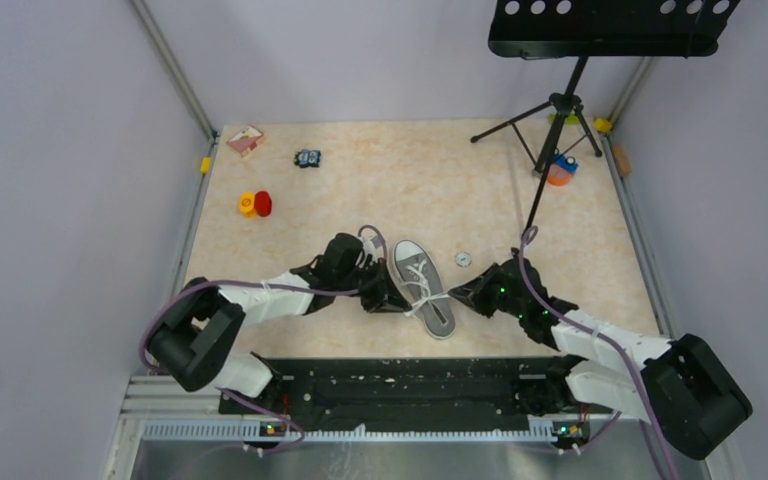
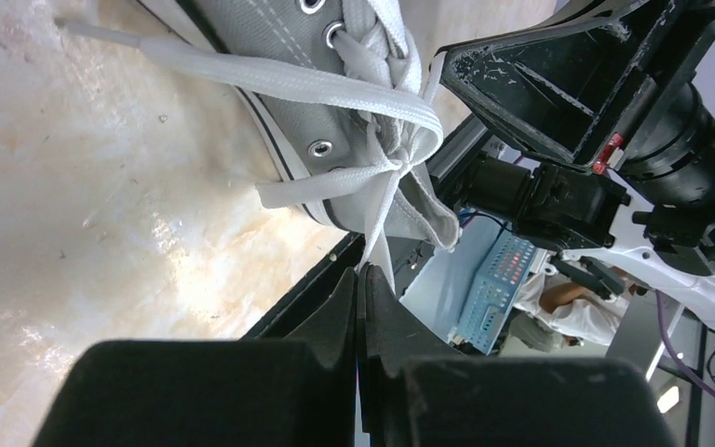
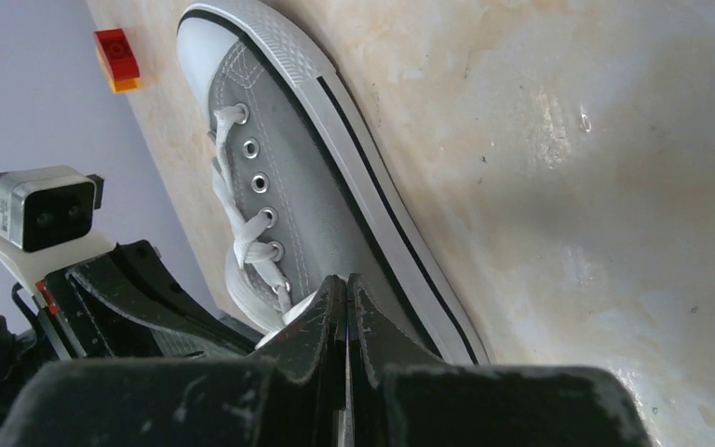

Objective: Tie the shoes
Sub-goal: Tie the shoelace on the shoe.

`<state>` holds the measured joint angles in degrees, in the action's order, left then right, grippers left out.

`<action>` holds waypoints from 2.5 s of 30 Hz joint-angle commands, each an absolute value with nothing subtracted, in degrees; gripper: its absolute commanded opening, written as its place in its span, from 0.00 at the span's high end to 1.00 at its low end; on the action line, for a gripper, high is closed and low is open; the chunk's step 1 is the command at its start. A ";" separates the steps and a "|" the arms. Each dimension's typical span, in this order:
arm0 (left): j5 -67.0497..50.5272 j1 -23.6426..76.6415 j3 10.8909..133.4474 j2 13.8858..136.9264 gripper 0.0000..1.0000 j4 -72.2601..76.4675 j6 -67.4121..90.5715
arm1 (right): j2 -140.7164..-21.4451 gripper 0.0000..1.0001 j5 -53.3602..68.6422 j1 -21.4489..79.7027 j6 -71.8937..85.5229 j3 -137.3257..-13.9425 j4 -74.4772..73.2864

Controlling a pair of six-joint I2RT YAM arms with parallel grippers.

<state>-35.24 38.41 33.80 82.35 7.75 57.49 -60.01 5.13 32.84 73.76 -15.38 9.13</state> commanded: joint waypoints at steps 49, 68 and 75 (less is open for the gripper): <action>-29.19 33.85 50.95 80.66 1.00 -24.34 38.18 | -59.04 1.00 -11.68 45.72 82.35 -17.76 15.52; -27.94 36.95 42.07 73.57 1.00 -23.13 42.14 | -62.71 1.00 -9.03 44.61 84.08 -12.30 20.22; -26.24 36.94 49.91 75.57 1.00 -25.03 39.97 | -64.12 0.76 -3.66 44.82 75.55 -16.21 24.33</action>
